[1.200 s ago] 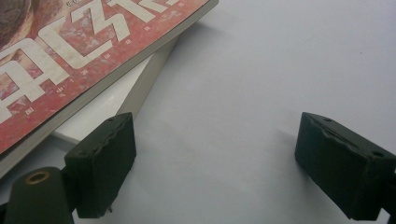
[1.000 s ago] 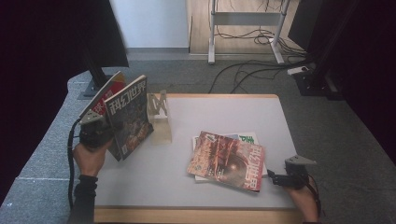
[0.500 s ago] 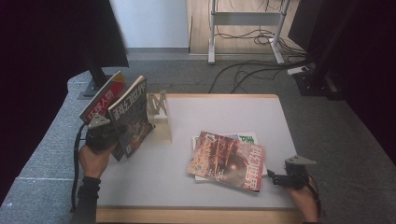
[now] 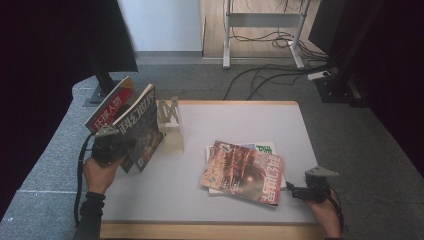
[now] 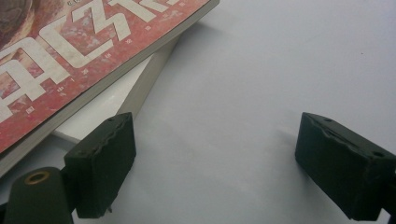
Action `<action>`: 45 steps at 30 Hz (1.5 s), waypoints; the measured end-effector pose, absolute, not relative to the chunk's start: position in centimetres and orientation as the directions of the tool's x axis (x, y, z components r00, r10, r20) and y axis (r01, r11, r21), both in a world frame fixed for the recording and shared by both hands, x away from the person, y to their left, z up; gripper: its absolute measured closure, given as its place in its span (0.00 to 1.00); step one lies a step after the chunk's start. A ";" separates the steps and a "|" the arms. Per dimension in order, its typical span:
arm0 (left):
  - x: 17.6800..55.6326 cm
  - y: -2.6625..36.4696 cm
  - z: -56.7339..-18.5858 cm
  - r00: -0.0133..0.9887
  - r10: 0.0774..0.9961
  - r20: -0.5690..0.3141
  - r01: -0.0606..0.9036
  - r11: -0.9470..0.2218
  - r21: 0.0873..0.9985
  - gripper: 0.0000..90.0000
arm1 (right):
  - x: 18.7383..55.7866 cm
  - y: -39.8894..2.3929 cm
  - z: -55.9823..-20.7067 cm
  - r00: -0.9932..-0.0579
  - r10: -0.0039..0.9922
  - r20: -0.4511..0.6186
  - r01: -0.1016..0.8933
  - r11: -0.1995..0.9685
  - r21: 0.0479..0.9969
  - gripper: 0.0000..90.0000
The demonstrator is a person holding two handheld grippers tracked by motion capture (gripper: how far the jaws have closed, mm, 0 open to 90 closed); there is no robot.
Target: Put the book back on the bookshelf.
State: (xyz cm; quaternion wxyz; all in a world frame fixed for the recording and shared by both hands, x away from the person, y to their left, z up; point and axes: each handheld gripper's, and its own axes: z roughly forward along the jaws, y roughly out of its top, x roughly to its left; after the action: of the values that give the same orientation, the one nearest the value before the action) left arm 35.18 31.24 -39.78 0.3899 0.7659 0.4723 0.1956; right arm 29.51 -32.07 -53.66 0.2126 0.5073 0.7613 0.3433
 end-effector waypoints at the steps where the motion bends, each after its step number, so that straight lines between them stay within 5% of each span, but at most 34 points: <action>1: 35.3 31.3 -39.9 0.473 0.877 -0.080 0.565 -0.233 0.792 0.92 | 29.5 -32.1 -53.7 -0.395 0.918 0.025 0.626 0.250 0.739 0.13; 18: 37.0 30.9 -40.8 0.388 0.919 -0.063 0.549 -0.175 0.817 0.90 | 29.5 -32.1 -53.7 -0.398 0.917 0.023 0.625 0.253 0.739 0.13; 30: 33.4 31.1 -40.3 0.390 0.921 -0.016 0.511 -0.202 0.836 0.55 | 29.5 -32.1 -53.7 -0.398 0.917 0.021 0.623 0.254 0.740 0.13; 45: 30.7 25.8 -41.4 0.701 0.713 -0.012 0.406 -0.385 0.829 0.11 | 28.5 -32.0 -53.0 -0.413 0.910 0.031 0.606 0.249 0.755 0.14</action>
State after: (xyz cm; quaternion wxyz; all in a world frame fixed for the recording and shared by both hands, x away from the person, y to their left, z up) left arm 30.67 25.84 -41.35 0.4349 0.8132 0.3441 0.1766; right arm 28.48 -31.96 -52.97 0.2132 0.4981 0.7611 0.3566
